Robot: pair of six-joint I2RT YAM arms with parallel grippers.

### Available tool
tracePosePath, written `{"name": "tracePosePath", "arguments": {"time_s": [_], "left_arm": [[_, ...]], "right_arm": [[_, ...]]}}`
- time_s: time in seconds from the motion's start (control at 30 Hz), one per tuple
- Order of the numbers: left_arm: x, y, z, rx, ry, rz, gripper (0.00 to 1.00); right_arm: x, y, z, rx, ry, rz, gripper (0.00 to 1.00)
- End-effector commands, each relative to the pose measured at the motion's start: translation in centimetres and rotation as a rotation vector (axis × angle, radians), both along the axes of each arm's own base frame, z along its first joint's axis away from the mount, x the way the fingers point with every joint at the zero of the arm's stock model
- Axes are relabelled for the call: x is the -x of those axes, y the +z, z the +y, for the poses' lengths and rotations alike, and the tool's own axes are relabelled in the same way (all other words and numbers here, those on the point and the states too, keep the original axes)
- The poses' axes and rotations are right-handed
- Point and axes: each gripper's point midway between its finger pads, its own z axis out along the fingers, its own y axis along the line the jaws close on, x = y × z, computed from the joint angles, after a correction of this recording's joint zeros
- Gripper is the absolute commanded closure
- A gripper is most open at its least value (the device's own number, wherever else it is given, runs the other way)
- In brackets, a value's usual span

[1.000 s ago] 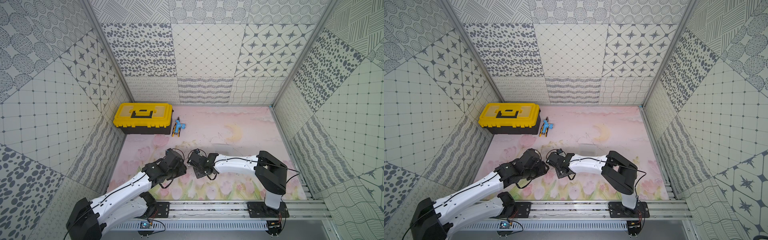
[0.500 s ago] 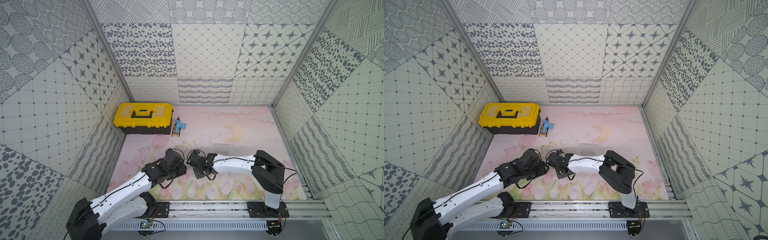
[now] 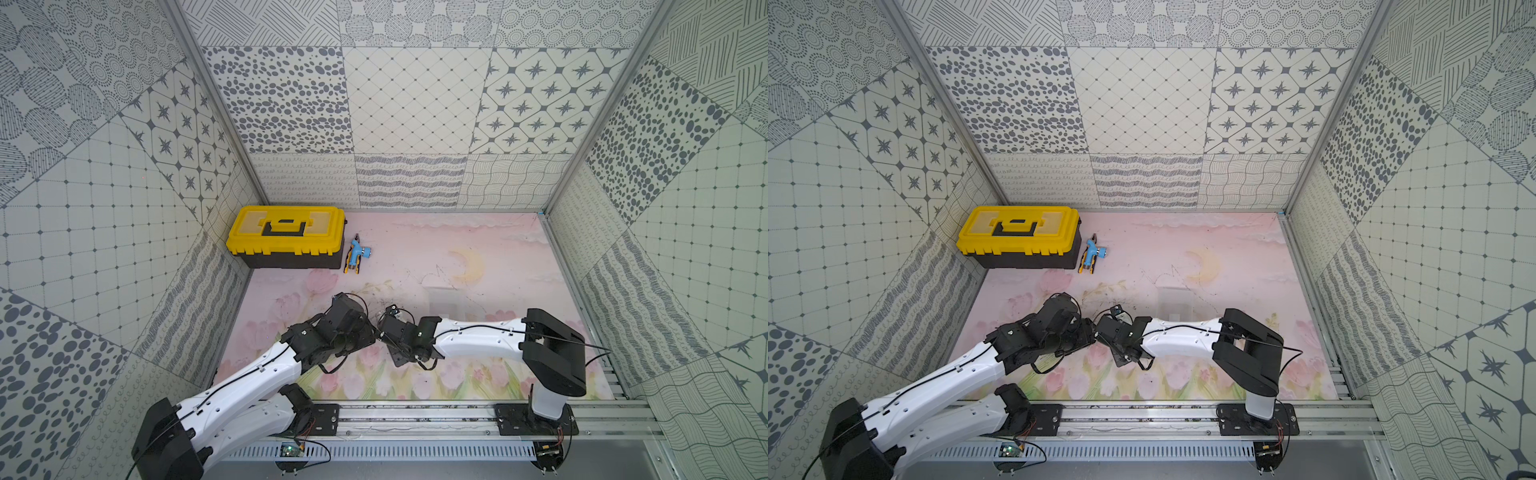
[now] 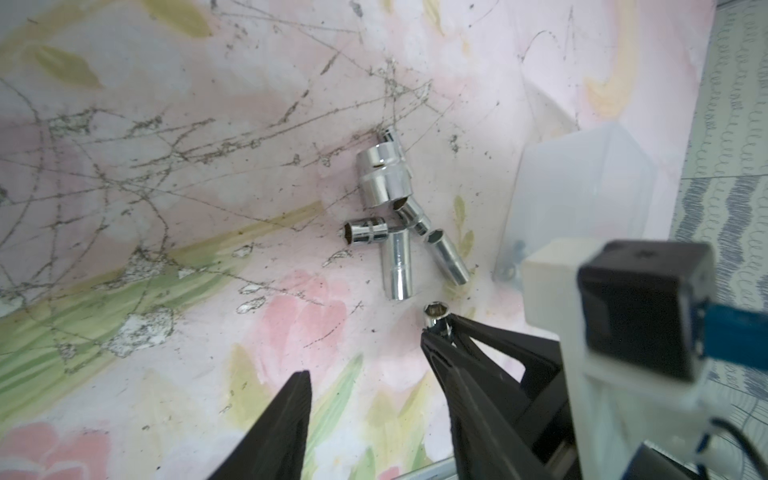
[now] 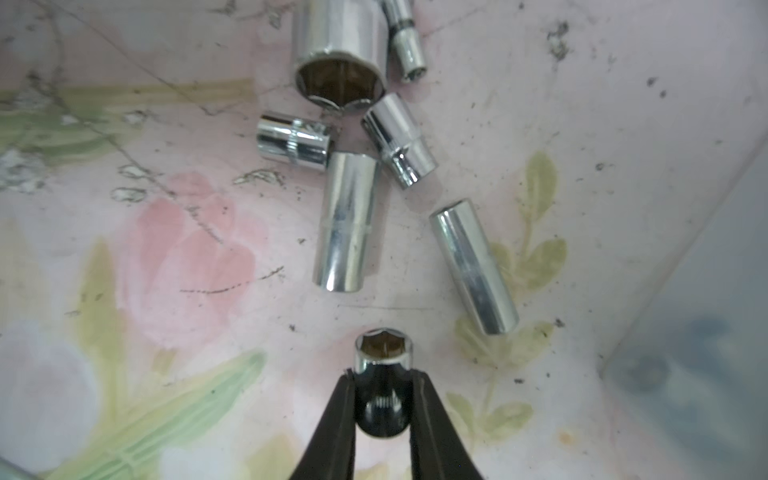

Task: Put the socket on the desktop into the storage box
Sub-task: Pick up the socket head at the center of the board.

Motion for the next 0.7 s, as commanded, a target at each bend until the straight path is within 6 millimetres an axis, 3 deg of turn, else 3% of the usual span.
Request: {"name": "tracePosePath", "arguments": {"time_s": [0.0, 0.3, 0.47, 0.67], "left_arm": [[-0.5, 3.8, -1.7, 0.087, -0.076, -0.062, 0.41], [0.1, 10.3, -6.2, 0.373, -0.244, -0.150, 0.38], [0.6, 11.3, -8.5, 0.488, -0.326, -0.122, 0.39], [0.9, 10.6, -10.1, 0.551, -0.377, -0.045, 0.40]], "right_arm": [[-0.3, 5.0, 1.7, -0.157, 0.042, -0.126, 0.91], [0.9, 12.7, -0.9, -0.464, 0.080, -0.218, 0.93], [1.4, 14.3, -2.6, -0.580, 0.097, -0.189, 0.93], [1.9, 15.1, -3.3, -0.633, 0.128, -0.172, 0.94]]}}
